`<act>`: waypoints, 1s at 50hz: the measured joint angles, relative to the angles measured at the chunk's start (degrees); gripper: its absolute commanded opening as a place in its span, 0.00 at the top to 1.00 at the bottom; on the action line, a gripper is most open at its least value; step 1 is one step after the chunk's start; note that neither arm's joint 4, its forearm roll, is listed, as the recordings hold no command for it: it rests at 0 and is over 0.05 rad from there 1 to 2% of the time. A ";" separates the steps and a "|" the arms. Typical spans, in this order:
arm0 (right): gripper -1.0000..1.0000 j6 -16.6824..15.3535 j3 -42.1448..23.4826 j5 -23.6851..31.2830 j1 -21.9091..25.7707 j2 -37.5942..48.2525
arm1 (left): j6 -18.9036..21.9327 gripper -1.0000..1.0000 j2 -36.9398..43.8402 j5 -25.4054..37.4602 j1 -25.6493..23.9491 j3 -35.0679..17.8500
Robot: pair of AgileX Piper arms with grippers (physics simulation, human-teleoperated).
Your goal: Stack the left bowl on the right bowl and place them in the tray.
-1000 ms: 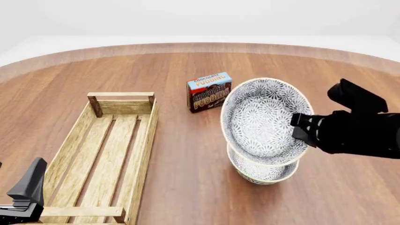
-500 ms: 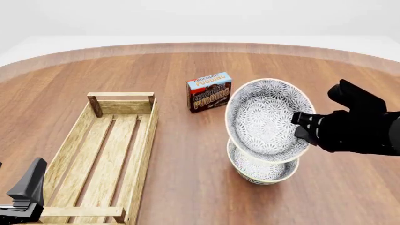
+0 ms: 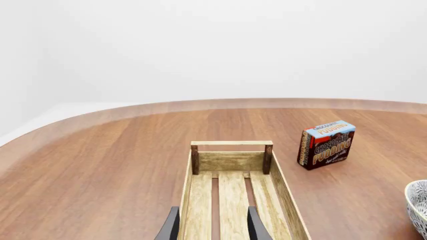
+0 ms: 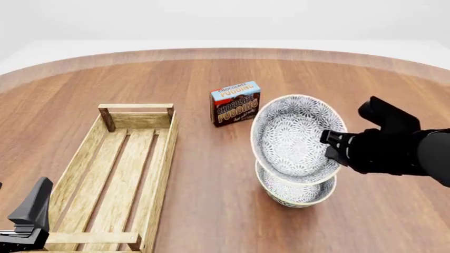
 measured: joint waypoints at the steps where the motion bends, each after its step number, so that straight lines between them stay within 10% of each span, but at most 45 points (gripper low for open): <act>1: 1.00 0.05 0.14 -0.18 0.02 0.08 | 0.00 0.00 0.00 0.00 0.00 0.00; 50: 1.00 0.73 4.46 -6.15 -1.64 2.93 | 0.00 0.00 0.00 0.00 0.00 0.00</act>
